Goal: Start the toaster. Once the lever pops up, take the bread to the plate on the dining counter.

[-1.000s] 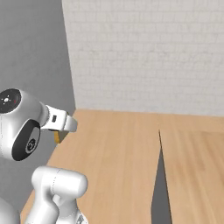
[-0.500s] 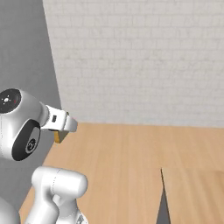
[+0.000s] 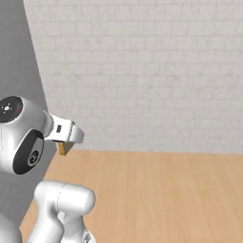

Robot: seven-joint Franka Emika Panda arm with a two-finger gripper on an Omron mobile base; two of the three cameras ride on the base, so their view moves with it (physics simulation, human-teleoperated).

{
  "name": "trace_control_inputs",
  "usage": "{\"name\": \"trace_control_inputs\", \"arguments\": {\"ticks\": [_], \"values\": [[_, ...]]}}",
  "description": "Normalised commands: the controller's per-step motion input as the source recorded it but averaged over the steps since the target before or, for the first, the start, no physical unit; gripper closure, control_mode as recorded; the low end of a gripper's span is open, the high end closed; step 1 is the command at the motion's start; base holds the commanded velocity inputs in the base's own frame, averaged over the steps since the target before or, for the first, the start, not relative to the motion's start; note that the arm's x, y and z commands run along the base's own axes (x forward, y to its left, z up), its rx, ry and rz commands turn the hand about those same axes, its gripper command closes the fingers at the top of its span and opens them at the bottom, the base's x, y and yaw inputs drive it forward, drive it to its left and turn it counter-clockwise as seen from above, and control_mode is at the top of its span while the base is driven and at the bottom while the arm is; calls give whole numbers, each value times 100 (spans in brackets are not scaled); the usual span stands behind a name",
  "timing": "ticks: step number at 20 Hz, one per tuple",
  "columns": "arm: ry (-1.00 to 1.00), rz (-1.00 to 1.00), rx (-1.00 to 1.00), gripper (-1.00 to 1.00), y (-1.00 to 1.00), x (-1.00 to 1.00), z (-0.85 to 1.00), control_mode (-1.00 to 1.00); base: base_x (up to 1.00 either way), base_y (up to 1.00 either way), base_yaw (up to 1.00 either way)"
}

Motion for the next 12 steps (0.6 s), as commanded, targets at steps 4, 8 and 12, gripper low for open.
{"name": "trace_control_inputs", "arguments": {"ticks": [4, 8, 12], "values": [[0, 0, 0, 100, 0, 0, 0, 100, 100, 0, -8], [0, 0, 0, 100, 0, 0, 0, 100, 100, 0, -32], [0, 0, 0, 100, 0, 0, 0, 100, 75, 0, -57]]}}
